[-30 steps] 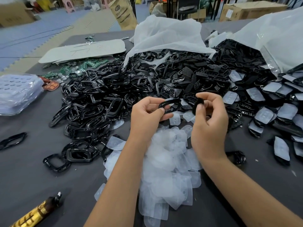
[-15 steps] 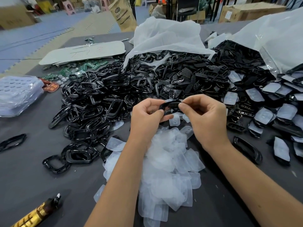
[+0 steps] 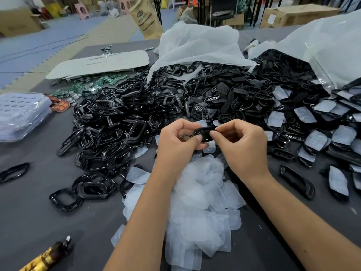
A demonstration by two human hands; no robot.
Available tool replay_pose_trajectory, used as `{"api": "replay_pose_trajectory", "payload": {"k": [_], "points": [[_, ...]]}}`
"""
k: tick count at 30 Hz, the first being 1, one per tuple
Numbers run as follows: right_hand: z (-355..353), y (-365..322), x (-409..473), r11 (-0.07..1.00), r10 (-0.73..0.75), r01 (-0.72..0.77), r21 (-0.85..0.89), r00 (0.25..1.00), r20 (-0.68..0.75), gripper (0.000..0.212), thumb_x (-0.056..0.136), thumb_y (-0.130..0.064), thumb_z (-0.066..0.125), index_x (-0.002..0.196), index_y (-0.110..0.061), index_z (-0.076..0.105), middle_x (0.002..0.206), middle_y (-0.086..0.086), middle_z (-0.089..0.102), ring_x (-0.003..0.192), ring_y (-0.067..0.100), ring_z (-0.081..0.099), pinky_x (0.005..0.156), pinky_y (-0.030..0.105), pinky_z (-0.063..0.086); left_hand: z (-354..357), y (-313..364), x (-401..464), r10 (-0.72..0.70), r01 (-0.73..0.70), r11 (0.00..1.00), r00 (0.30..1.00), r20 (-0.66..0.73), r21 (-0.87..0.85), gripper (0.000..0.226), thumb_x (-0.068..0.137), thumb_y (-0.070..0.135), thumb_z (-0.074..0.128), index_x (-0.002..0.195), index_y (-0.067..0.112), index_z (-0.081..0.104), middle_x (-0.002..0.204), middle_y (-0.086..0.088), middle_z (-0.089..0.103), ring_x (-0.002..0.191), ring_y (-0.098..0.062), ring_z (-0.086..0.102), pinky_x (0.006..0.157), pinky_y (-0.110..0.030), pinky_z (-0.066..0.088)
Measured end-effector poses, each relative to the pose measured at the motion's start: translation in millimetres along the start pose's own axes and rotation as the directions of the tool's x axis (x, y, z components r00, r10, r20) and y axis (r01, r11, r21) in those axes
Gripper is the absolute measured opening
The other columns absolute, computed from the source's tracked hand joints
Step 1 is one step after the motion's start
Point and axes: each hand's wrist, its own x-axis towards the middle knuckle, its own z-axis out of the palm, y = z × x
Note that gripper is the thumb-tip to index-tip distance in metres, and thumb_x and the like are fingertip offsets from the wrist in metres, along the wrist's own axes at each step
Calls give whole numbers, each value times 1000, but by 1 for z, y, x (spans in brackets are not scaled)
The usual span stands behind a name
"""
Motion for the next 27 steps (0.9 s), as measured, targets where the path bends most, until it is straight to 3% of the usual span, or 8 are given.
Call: {"api": "replay_pose_trajectory", "payload": {"k": [3,7,10,12,16,22,25,27], "points": [[0,0,-1,1000,-22,22,-19,1000,-5,12,83,-15,86,80,-17,75,70,-9,71,64,11,67,63,31,58,0,0,0,-5,5,1000,1000,4,-3,24,90,-7,72,94,16,73,98,-16,75,75,-28,79,60,-28,59],[-1,0,-2,996,-60,59,-65,998,-8,16,82,-16,85,81,-18,69,74,-10,68,70,11,65,64,25,53,-1,2,-1,-13,14,999,1000,14,-34,22,89,-8,72,96,13,73,89,-11,76,73,-27,79,54,-24,57],[-2,1,-1,1000,-16,16,2,1000,7,27,83,-15,85,99,-17,64,88,-8,68,81,10,67,68,22,53,-2,4,-2,-16,19,995,999,33,-101,20,89,-12,70,100,4,71,83,-9,77,70,-26,78,50,-21,54],[-3,1,1,996,28,-33,77,997,67,27,86,-14,83,105,-16,63,89,-5,70,80,10,68,69,25,55,-3,4,-2,2,3,991,999,41,-132,19,89,-14,69,102,-1,69,85,-12,77,69,-27,77,55,-24,57],[-3,-1,-1,999,-13,10,47,998,60,15,86,-11,82,94,-15,70,81,-3,73,75,13,69,70,36,59,-2,3,-2,53,-48,992,998,39,-119,15,88,-11,72,94,2,69,81,-12,76,63,-25,76,57,-24,58],[-2,-5,-7,997,-79,78,-15,997,-2,22,84,-15,85,97,-14,67,79,-8,69,73,10,68,66,29,56,-1,2,-2,102,-101,994,995,21,-45,19,87,-12,73,91,6,68,76,-10,76,62,-22,74,55,-24,56],[-6,-9,-6,968,-223,221,-120,975,-1,35,84,-21,87,107,-12,62,89,-5,64,79,9,60,69,22,47,-1,3,-1,115,-119,990,992,-57,-73,17,87,-12,71,91,4,67,76,-9,76,60,-20,73,55,-24,56],[-11,-10,-5,895,-397,422,-147,902,173,27,86,-26,86,101,-13,67,89,-4,60,82,10,53,73,21,43,-2,4,0,104,-120,986,986,-130,-118,18,88,-11,70,90,6,66,71,-4,74,59,-16,72,55,-22,55]]}}
